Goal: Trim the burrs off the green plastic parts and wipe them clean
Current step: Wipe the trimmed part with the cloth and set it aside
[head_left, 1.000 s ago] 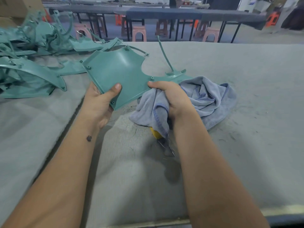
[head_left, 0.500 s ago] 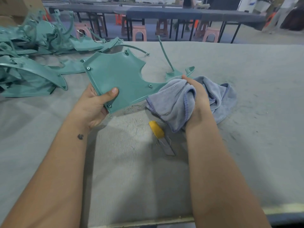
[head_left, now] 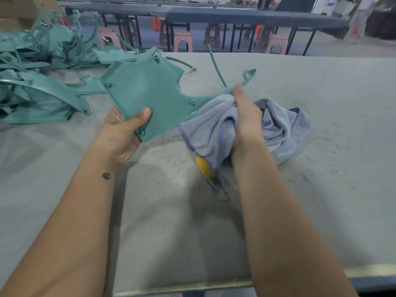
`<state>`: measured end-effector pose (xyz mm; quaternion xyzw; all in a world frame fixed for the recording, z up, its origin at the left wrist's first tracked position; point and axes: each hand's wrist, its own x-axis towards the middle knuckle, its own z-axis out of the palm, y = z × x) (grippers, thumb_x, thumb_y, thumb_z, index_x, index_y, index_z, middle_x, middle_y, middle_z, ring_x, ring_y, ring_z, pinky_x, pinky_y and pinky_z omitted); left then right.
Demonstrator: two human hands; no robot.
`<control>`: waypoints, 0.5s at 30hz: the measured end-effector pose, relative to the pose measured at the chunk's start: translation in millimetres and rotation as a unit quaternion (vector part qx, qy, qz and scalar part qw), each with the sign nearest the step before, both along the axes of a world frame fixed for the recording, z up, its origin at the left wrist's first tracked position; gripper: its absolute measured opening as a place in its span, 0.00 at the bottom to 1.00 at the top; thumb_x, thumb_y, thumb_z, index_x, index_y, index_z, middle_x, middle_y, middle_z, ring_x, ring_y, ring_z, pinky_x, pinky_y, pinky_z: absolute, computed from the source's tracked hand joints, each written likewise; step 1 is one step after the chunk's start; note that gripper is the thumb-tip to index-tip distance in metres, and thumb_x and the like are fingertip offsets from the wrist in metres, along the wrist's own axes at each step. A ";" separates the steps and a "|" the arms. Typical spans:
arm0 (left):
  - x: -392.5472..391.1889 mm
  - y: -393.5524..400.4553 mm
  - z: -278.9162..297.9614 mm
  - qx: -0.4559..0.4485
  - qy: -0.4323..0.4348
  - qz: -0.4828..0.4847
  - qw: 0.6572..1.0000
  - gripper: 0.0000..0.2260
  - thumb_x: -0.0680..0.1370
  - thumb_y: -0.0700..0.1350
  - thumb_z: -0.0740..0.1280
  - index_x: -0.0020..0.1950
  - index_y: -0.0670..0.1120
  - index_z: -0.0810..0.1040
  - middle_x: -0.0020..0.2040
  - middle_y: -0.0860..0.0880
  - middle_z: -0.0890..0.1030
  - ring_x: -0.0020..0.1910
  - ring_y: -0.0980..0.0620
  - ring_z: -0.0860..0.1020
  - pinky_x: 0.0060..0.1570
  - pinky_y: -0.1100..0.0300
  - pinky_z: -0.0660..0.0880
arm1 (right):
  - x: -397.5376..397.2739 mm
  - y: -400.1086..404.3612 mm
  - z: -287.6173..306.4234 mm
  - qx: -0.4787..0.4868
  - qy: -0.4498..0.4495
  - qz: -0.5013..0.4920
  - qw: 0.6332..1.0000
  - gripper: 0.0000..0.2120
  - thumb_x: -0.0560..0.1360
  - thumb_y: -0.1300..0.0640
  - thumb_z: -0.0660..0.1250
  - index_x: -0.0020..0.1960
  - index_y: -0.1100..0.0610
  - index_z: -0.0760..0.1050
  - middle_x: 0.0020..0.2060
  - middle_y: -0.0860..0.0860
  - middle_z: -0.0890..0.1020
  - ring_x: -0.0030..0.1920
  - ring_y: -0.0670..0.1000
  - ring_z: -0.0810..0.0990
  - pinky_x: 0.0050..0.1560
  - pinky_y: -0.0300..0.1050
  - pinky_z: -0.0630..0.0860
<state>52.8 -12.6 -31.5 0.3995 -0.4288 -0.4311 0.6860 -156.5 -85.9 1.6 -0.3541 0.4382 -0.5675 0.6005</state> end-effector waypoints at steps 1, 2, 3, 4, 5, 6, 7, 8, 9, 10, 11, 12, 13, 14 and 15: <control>-2.7 -1.6 0.1 -0.006 0.010 0.013 1.000 0.18 0.77 0.34 0.63 0.67 0.42 0.72 0.54 0.51 0.84 0.56 0.50 0.81 0.52 0.54 0.80 | 8.8 5.6 1.1 -0.011 -0.015 0.017 1.000 0.15 0.78 0.48 0.67 0.40 0.58 0.74 0.36 0.51 0.83 0.38 0.50 0.82 0.46 0.45 0.80; -5.2 -2.8 0.3 -0.014 0.016 0.025 0.999 0.19 0.78 0.33 0.62 0.69 0.41 0.70 0.55 0.51 0.84 0.57 0.49 0.81 0.54 0.53 0.80 | 16.5 6.1 -2.2 -0.024 -0.026 0.025 0.999 0.16 0.79 0.50 0.67 0.36 0.57 0.71 0.28 0.48 0.79 0.32 0.48 0.78 0.40 0.43 0.78; -8.0 -4.1 0.2 -0.021 0.017 0.034 0.999 0.20 0.78 0.33 0.62 0.70 0.40 0.69 0.55 0.51 0.83 0.58 0.49 0.80 0.55 0.52 0.79 | 22.2 7.0 -6.4 -0.029 -0.019 0.028 0.999 0.18 0.79 0.50 0.66 0.34 0.58 0.69 0.26 0.49 0.76 0.30 0.48 0.75 0.39 0.45 0.77; -10.4 -4.9 -0.2 -0.030 0.014 0.041 0.999 0.20 0.78 0.32 0.62 0.70 0.39 0.69 0.56 0.49 0.83 0.59 0.48 0.80 0.56 0.52 0.79 | 27.6 6.9 -10.9 -0.039 -0.018 0.034 0.999 0.19 0.79 0.50 0.66 0.36 0.61 0.69 0.29 0.55 0.76 0.33 0.49 0.74 0.42 0.50 0.78; -13.1 -5.6 -0.7 -0.041 0.008 0.045 0.998 0.20 0.79 0.32 0.61 0.70 0.38 0.68 0.59 0.47 0.81 0.60 0.47 0.79 0.57 0.51 0.78 | 32.3 11.7 -8.5 -0.043 -0.008 0.041 0.998 0.19 0.79 0.49 0.65 0.40 0.65 0.70 0.34 0.61 0.77 0.37 0.52 0.73 0.47 0.56 0.78; -15.5 -6.0 -1.0 -0.053 0.002 0.048 0.997 0.20 0.79 0.31 0.60 0.71 0.37 0.66 0.62 0.44 0.79 0.61 0.46 0.78 0.59 0.50 0.77 | 37.7 12.6 -9.5 -0.048 -0.006 0.051 0.998 0.19 0.80 0.49 0.65 0.44 0.66 0.72 0.38 0.63 0.77 0.40 0.53 0.72 0.51 0.59 0.78; -17.7 -6.7 -1.4 -0.067 -0.001 0.052 0.996 0.20 0.79 0.30 0.59 0.72 0.35 0.64 0.64 0.41 0.76 0.63 0.45 0.77 0.61 0.49 0.76 | 42.3 13.8 -10.2 -0.050 -0.003 0.061 0.997 0.18 0.80 0.48 0.64 0.44 0.64 0.72 0.39 0.61 0.76 0.41 0.54 0.71 0.50 0.59 0.77; -19.6 -7.2 -1.8 -0.080 -0.004 0.056 0.995 0.21 0.80 0.30 0.59 0.73 0.34 0.63 0.65 0.39 0.74 0.63 0.44 0.76 0.62 0.49 0.75 | 46.6 15.6 -9.9 -0.055 0.005 0.061 0.997 0.17 0.80 0.48 0.64 0.41 0.61 0.71 0.38 0.57 0.73 0.41 0.54 0.69 0.47 0.57 0.75; -21.3 -7.6 -2.0 -0.091 -0.006 0.060 0.994 0.21 0.79 0.30 0.60 0.73 0.33 0.62 0.65 0.38 0.74 0.64 0.44 0.76 0.62 0.49 0.74 | 50.2 16.8 -10.0 -0.056 0.020 0.068 0.996 0.18 0.80 0.47 0.63 0.38 0.58 0.68 0.37 0.56 0.71 0.40 0.54 0.68 0.45 0.56 0.73; -22.5 -7.7 -2.2 -0.098 -0.007 0.065 0.993 0.22 0.79 0.30 0.61 0.72 0.33 0.62 0.65 0.37 0.74 0.64 0.43 0.75 0.63 0.48 0.73 | 52.5 17.9 -10.6 -0.060 0.039 0.072 0.995 0.18 0.80 0.47 0.63 0.37 0.57 0.67 0.36 0.58 0.71 0.39 0.54 0.69 0.46 0.56 0.74; -23.2 -7.6 -2.2 -0.101 -0.005 0.067 0.993 0.22 0.78 0.31 0.62 0.72 0.33 0.62 0.66 0.37 0.73 0.65 0.42 0.75 0.65 0.47 0.72 | 54.0 18.6 -10.7 -0.056 0.057 0.078 0.994 0.19 0.80 0.46 0.62 0.39 0.60 0.68 0.38 0.63 0.74 0.40 0.56 0.73 0.51 0.59 0.76; -23.0 -7.5 -2.7 -0.100 -0.001 0.066 0.993 0.21 0.78 0.31 0.62 0.71 0.34 0.64 0.65 0.37 0.74 0.65 0.41 0.75 0.65 0.46 0.72 | 54.4 17.6 -11.8 -0.047 0.066 0.088 0.993 0.22 0.80 0.46 0.62 0.44 0.67 0.70 0.46 0.71 0.77 0.44 0.60 0.79 0.57 0.62 0.76; -21.9 -7.5 -3.3 -0.093 0.003 0.060 0.994 0.19 0.79 0.31 0.62 0.70 0.36 0.67 0.64 0.39 0.77 0.64 0.42 0.76 0.65 0.46 0.73 | 52.3 16.4 -12.3 -0.035 0.068 0.102 0.992 0.25 0.80 0.46 0.62 0.49 0.72 0.70 0.55 0.72 0.77 0.51 0.66 0.80 0.59 0.66 0.74; -20.2 -6.9 -3.1 -0.081 0.006 0.048 0.995 0.17 0.79 0.31 0.62 0.67 0.39 0.71 0.61 0.43 0.80 0.63 0.44 0.77 0.63 0.47 0.74 | 48.8 14.7 -12.6 -0.029 0.063 0.112 0.991 0.26 0.80 0.47 0.63 0.52 0.74 0.69 0.56 0.73 0.76 0.55 0.70 0.79 0.59 0.67 0.73; -17.6 -6.0 -2.3 -0.066 0.005 0.039 0.997 0.16 0.79 0.32 0.62 0.65 0.42 0.73 0.58 0.48 0.82 0.61 0.46 0.79 0.61 0.48 0.76 | 43.4 11.7 -12.8 -0.032 0.055 0.117 0.991 0.24 0.79 0.50 0.65 0.50 0.74 0.70 0.51 0.71 0.79 0.52 0.68 0.80 0.58 0.64 0.76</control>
